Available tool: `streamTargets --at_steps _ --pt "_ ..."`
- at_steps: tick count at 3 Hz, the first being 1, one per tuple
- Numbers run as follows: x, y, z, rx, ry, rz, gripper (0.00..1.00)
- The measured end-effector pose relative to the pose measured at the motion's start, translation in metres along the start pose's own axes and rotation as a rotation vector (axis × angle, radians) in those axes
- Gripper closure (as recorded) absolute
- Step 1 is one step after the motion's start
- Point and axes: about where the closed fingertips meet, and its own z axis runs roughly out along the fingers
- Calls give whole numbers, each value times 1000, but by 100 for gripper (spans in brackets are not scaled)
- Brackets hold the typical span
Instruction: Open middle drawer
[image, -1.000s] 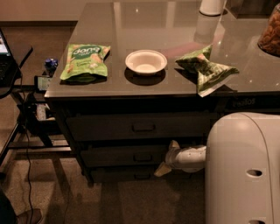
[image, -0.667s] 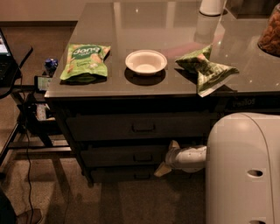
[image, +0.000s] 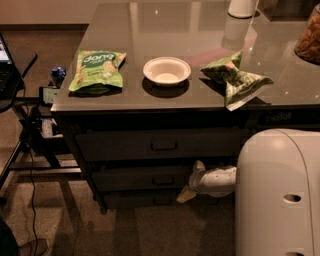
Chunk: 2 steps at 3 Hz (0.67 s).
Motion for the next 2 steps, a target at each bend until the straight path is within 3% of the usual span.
streamTargets --at_steps 2 --pt "6 2 -8 2 5 3 0"
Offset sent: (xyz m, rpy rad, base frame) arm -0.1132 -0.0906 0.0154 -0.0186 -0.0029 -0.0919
